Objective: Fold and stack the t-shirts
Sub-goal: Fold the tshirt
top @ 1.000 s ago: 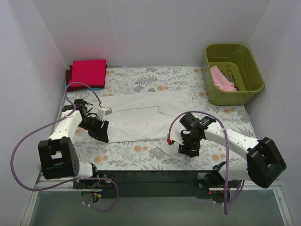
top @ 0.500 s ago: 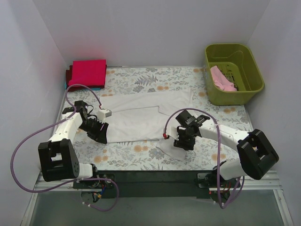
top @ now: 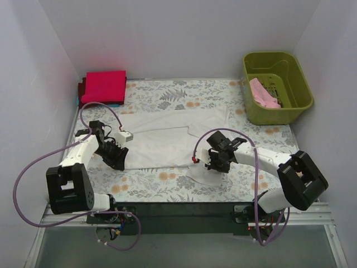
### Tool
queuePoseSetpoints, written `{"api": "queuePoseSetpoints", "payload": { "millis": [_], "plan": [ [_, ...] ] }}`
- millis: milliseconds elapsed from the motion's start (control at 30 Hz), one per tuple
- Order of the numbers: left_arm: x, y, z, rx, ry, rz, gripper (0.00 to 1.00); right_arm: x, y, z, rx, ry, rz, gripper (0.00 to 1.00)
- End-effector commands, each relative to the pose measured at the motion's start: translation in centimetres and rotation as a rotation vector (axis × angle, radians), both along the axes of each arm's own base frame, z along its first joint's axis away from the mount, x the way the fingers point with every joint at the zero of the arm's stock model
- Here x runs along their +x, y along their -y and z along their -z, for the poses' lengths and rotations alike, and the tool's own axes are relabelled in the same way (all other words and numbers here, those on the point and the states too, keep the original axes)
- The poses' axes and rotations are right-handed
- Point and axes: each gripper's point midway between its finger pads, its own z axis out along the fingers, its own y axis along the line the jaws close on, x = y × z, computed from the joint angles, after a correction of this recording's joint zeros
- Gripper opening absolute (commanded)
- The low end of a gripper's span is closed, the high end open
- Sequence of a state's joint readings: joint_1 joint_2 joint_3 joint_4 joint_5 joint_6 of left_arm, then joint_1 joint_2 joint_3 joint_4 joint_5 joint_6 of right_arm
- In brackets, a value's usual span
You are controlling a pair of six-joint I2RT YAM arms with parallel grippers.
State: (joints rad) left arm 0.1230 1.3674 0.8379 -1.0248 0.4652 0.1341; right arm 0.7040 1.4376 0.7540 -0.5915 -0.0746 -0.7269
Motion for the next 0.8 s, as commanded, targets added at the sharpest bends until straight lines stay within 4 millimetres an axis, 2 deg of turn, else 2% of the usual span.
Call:
{"api": "queuePoseSetpoints", "payload": {
  "millis": [0, 300, 433, 633, 767],
  "plan": [
    [0.5, -0.9, 0.5, 0.047, 0.079, 0.079, 0.39, -1.1, 2.2, 2.6, -0.088, -0.021, 0.009, 0.01],
    [1.1, -2.5, 2.3, 0.149, 0.187, 0.214, 0.32, -0.7, 1.2, 1.2, -0.054, -0.023, 0.012, 0.01],
    [2.1, -3.1, 2.8, 0.185, 0.244, 0.244, 0.31, -0.6, 0.9, 0.9, -0.045, -0.028, 0.016, 0.01],
    [2.7, -3.0, 1.6, 0.190, 0.306, 0.285, 0.29, -0.2, 0.7, 0.4, -0.031, -0.031, 0.031, 0.01],
    [1.9, -3.2, 2.5, 0.202, 0.280, 0.322, 0.28, 0.2, 0.6, 0.2, -0.020, -0.038, 0.047, 0.01]
  ]
}}
